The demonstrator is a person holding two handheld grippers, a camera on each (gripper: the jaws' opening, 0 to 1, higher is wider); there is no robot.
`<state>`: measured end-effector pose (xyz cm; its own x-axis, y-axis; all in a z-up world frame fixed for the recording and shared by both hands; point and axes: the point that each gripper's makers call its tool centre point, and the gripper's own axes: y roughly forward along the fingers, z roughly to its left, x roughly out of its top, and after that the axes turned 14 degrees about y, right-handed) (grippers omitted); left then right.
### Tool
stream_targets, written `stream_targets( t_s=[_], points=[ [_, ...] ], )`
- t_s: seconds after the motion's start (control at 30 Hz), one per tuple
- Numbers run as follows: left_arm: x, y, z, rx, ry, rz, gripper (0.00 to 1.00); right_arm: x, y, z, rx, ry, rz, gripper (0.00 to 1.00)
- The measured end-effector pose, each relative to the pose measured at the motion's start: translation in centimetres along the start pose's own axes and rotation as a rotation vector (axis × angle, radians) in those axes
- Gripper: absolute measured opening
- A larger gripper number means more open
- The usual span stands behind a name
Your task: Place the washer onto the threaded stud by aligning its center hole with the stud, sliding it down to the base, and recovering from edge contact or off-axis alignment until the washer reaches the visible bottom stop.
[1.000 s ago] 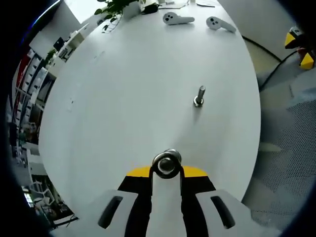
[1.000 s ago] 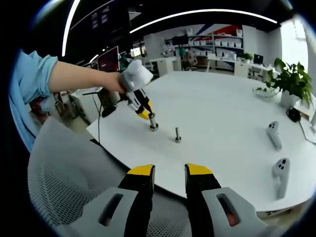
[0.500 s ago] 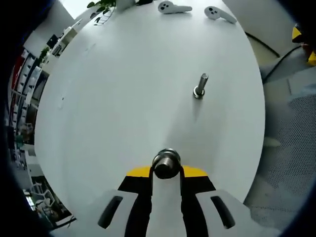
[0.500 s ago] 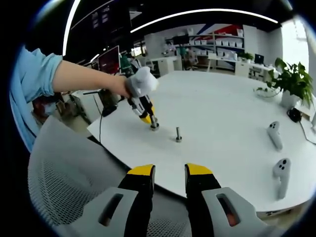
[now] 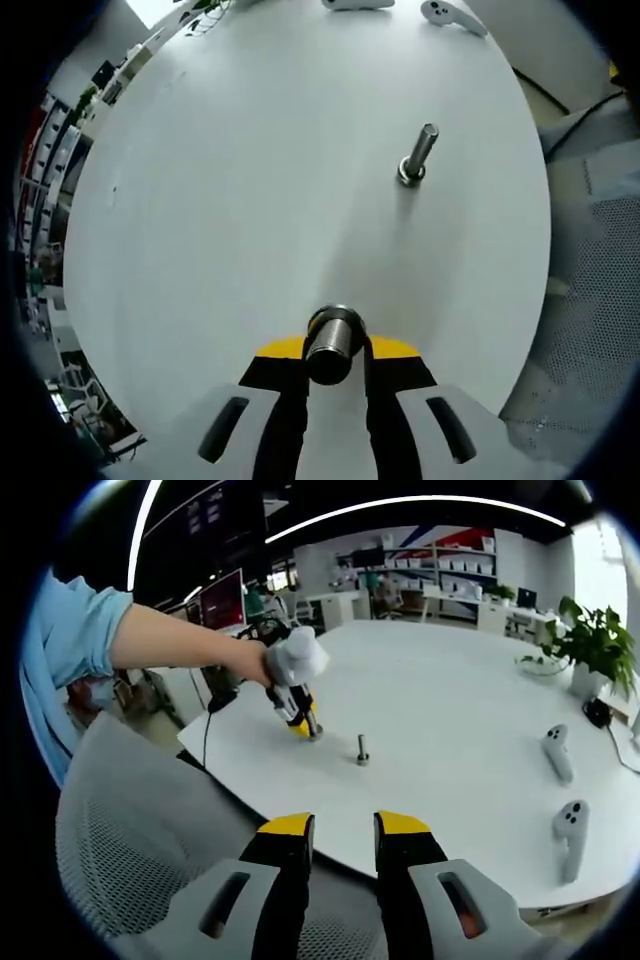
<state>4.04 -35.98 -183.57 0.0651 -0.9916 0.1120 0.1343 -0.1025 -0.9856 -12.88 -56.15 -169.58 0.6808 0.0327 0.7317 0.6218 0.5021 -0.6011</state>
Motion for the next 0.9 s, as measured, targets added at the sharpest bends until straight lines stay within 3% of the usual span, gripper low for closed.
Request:
stream_targets(
  t_s=[0.17,0.2,0.23,0.3,0.37,0.57,0.67,0.73,0.77,0.9],
  points=[
    [-0.2,0.0,0.0,-0.001,-0.03,0.011,0.19,-0.1,0.0,-0.1,-0.003,-0.003,0.01,0.26],
    [-0.3,-0.1,0.1,0.008,-0.06,0.016,0.2,-0.2,0.0,-0.1,-0.005,-0.003,0.012,0.26],
    [-0.3,-0.2,0.4,0.029,-0.04,-0.001,0.22,-0.2,0.0,-0.1,-0.007,-0.001,0.013,0.26],
    [-0.4,-0.5,0.9,0.054,-0.005,-0.029,0.38,-0.2,0.0,-0.1,-0.008,0.001,0.013,0.26],
    [-1.0,-1.2,1.0,0.057,-0.028,-0.031,0.51,-0.3,0.0,-0.2,-0.011,-0.002,0.017,0.26],
    [-2.4,-4.4,0.8,0.104,-0.028,-0.077,0.54,-0.3,0.0,-0.2,-0.016,-0.005,0.024,0.26],
    [-2.5,-6.7,0.5,0.133,-0.071,-0.151,0.55,-0.3,0.0,-0.2,-0.018,-0.001,0.024,0.26],
    [-2.0,-8.7,-0.3,0.134,-0.116,-0.246,0.57,-0.4,0.0,-0.2,-0.019,-0.002,0.024,0.26],
    [-2.1,-10.1,-1.1,0.124,-0.167,-0.278,0.59,-0.4,0.0,-0.2,-0.019,-0.003,0.025,0.26],
    [-2.2,-15.1,-2.7,0.156,-0.236,-0.407,0.6,-0.4,0.0,-0.1,-0.009,-0.009,0.028,0.26]
  ],
)
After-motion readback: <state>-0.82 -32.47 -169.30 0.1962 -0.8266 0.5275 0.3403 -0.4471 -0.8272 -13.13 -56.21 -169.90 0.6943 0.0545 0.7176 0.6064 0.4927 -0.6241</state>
